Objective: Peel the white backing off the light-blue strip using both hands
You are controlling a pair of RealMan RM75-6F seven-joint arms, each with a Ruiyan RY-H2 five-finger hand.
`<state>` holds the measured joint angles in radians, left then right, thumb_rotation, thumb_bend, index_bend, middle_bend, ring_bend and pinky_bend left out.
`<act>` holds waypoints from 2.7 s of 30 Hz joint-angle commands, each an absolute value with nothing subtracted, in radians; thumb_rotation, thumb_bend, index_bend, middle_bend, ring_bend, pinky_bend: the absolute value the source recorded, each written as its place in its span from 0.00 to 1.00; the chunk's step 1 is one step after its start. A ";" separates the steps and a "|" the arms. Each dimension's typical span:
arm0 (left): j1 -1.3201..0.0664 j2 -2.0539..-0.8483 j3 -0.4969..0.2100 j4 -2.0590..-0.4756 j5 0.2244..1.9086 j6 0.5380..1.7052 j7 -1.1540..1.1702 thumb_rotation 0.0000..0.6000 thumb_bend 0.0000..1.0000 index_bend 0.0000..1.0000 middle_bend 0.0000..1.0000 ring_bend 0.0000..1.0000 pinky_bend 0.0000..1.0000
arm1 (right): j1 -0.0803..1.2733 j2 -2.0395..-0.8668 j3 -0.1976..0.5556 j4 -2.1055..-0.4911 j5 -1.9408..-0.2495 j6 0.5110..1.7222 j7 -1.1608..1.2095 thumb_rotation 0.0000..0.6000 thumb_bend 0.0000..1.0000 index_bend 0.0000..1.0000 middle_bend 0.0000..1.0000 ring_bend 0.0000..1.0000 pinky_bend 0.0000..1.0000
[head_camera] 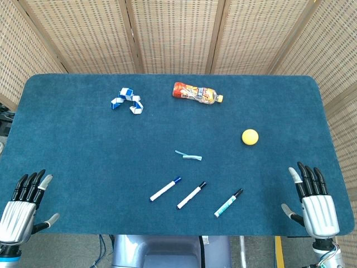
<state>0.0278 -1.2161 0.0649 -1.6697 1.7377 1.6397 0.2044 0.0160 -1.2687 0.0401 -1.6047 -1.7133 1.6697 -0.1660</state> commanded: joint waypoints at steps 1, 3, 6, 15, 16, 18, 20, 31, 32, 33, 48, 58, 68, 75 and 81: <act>0.028 -1.215 0.065 -1.668 1.739 1.641 0.201 1.00 0.00 0.00 0.00 0.00 0.00 | 0.016 -1.268 0.039 -1.605 -1.716 1.671 -0.166 1.00 0.00 0.00 0.00 0.00 0.00; 0.028 -1.215 0.065 -1.667 1.738 1.639 0.200 1.00 0.00 0.00 0.00 0.00 0.00 | 0.016 -1.268 0.038 -1.605 -1.717 1.670 -0.167 1.00 0.00 0.00 0.00 0.00 0.00; 0.027 -1.217 0.065 -1.665 1.738 1.636 0.203 1.00 0.00 0.00 0.00 0.00 0.00 | 0.019 -1.270 0.036 -1.603 -1.717 1.661 -0.168 1.00 0.00 0.00 0.00 0.00 0.00; 0.021 -1.228 0.050 -1.646 1.744 1.645 0.199 1.00 0.00 0.00 0.00 0.00 0.00 | 0.106 -1.251 0.068 -1.698 -1.719 1.535 -0.258 1.00 0.00 0.05 0.00 0.00 0.00; 0.018 -1.232 0.047 -1.644 1.740 1.640 0.202 1.00 0.00 0.00 0.00 0.00 0.00 | 0.139 -1.239 0.083 -1.735 -1.714 1.489 -0.268 1.00 0.00 0.09 0.00 0.00 0.00; 0.015 -1.236 0.043 -1.643 1.732 1.632 0.209 1.00 0.00 0.00 0.00 0.00 0.00 | 0.188 -1.228 0.107 -1.784 -1.707 1.429 -0.269 1.00 0.00 0.14 0.00 0.00 0.00; 0.011 -1.244 0.037 -1.644 1.723 1.623 0.224 1.00 0.00 0.00 0.00 0.00 0.00 | 0.248 -1.225 0.141 -1.827 -1.701 1.362 -0.277 1.00 0.00 0.18 0.00 0.00 0.00; -0.005 -1.290 0.011 -1.635 1.661 1.570 0.307 1.00 0.00 0.00 0.00 0.00 0.00 | 0.539 -1.388 0.301 -1.907 -1.300 0.985 -0.577 1.00 0.08 0.30 0.00 0.00 0.00; -0.008 -1.292 0.008 -1.634 1.654 1.565 0.311 1.00 0.00 0.00 0.00 0.00 0.00 | 0.563 -1.413 0.314 -1.898 -1.251 0.976 -0.620 1.00 0.11 0.30 0.00 0.00 0.00; -0.010 -1.296 0.004 -1.633 1.643 1.556 0.319 1.00 0.00 0.00 0.00 0.00 0.00 | 0.600 -1.453 0.332 -1.880 -1.176 0.969 -0.679 1.00 0.15 0.30 0.00 0.00 0.00; -0.036 -1.301 -0.018 -1.634 1.567 1.498 0.336 1.00 0.00 0.00 0.00 0.00 0.00 | 0.859 -1.755 0.379 -1.636 -0.710 1.080 -0.979 1.00 0.22 0.36 0.00 0.00 0.00; -0.047 -1.293 -0.022 -1.637 1.549 1.483 0.321 1.00 0.00 0.00 0.00 0.00 0.00 | 0.918 -1.842 0.375 -1.447 -0.680 1.112 -0.964 1.00 0.31 0.40 0.00 0.00 0.00; -0.057 -1.287 -0.024 -1.638 1.529 1.465 0.313 1.00 0.00 0.00 0.00 0.00 0.00 | 0.935 -1.880 0.370 -1.315 -0.618 1.095 -0.943 1.00 0.31 0.43 0.00 0.00 0.00; -0.062 -1.289 -0.021 -1.638 1.523 1.460 0.317 1.00 0.00 0.00 0.00 0.00 0.00 | 0.939 -1.897 0.361 -1.269 -0.596 1.073 -0.920 1.00 0.31 0.44 0.00 0.00 0.00; -0.066 -1.292 -0.018 -1.637 1.518 1.454 0.323 1.00 0.00 0.00 0.00 0.00 0.00 | 0.943 -1.899 0.351 -1.272 -0.596 1.073 -0.913 1.00 0.31 0.44 0.00 0.00 0.00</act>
